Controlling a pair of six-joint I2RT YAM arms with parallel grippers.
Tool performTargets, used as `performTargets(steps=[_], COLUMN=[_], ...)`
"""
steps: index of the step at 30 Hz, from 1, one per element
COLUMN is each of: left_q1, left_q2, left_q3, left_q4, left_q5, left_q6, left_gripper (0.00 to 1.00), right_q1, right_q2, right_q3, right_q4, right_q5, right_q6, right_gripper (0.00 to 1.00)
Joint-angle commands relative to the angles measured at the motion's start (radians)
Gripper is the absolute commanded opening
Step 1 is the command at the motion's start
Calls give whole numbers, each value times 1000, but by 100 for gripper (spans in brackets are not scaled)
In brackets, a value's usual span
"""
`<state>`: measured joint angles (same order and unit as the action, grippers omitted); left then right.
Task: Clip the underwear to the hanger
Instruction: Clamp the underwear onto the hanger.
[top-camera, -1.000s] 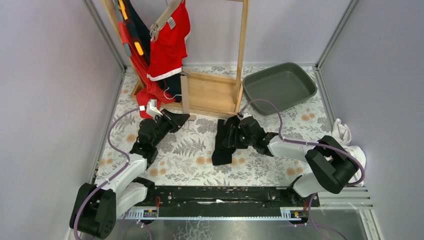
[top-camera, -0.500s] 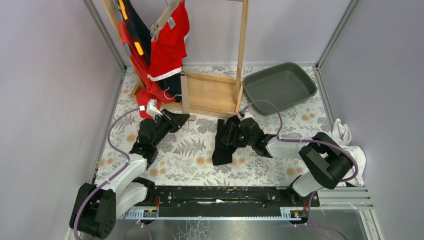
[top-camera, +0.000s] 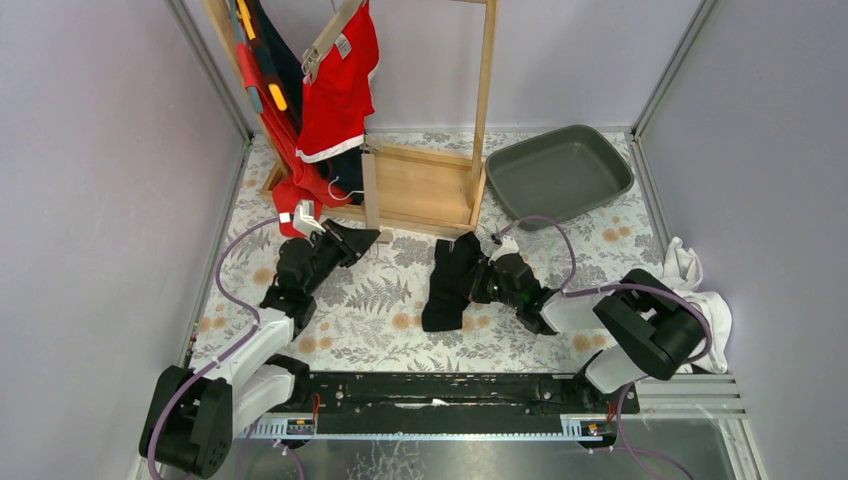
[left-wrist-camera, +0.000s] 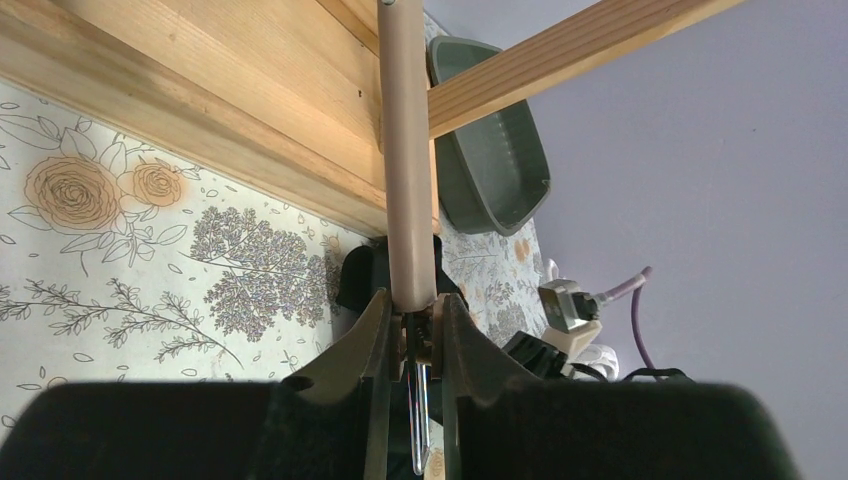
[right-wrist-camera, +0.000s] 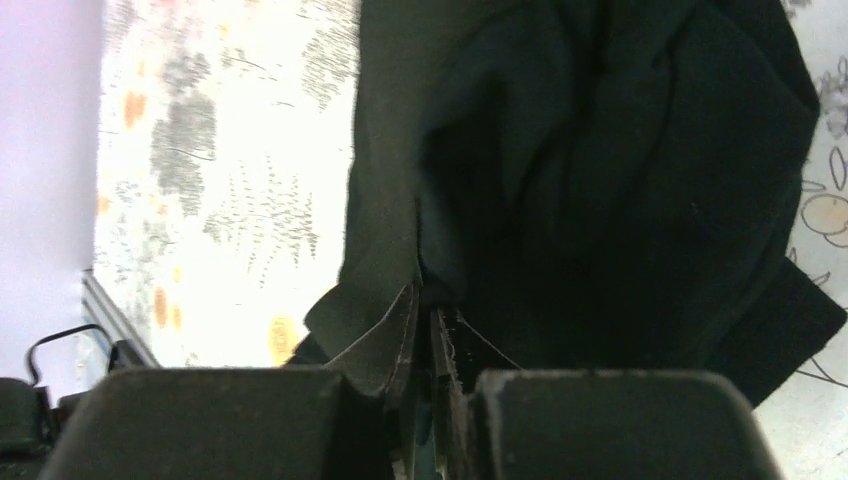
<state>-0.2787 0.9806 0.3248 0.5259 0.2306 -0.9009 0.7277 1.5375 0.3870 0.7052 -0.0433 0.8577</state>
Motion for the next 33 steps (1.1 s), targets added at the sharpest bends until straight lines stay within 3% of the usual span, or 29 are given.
performTargets(steps=[1, 12, 27, 33], left_q1=[-1, -88, -118, -138], left_q2=[-5, 12, 61, 87], left_q3=[-16, -8, -111, -146], left_q4=[139, 217, 418, 530], left_q5=[32, 32, 30, 17], left_q6=[-16, -40, -95, -118], left_gripper=[0, 0, 0, 0], right_q1=[7, -5, -130, -135], right_q2=[-108, -93, 201, 221], right_q3=[-28, 14, -15, 11], right_q4=[198, 337, 975, 996], right_q5=[6, -78, -295, -314], right_q6=[-4, -20, 213, 225], right_gripper=[9, 8, 3, 2])
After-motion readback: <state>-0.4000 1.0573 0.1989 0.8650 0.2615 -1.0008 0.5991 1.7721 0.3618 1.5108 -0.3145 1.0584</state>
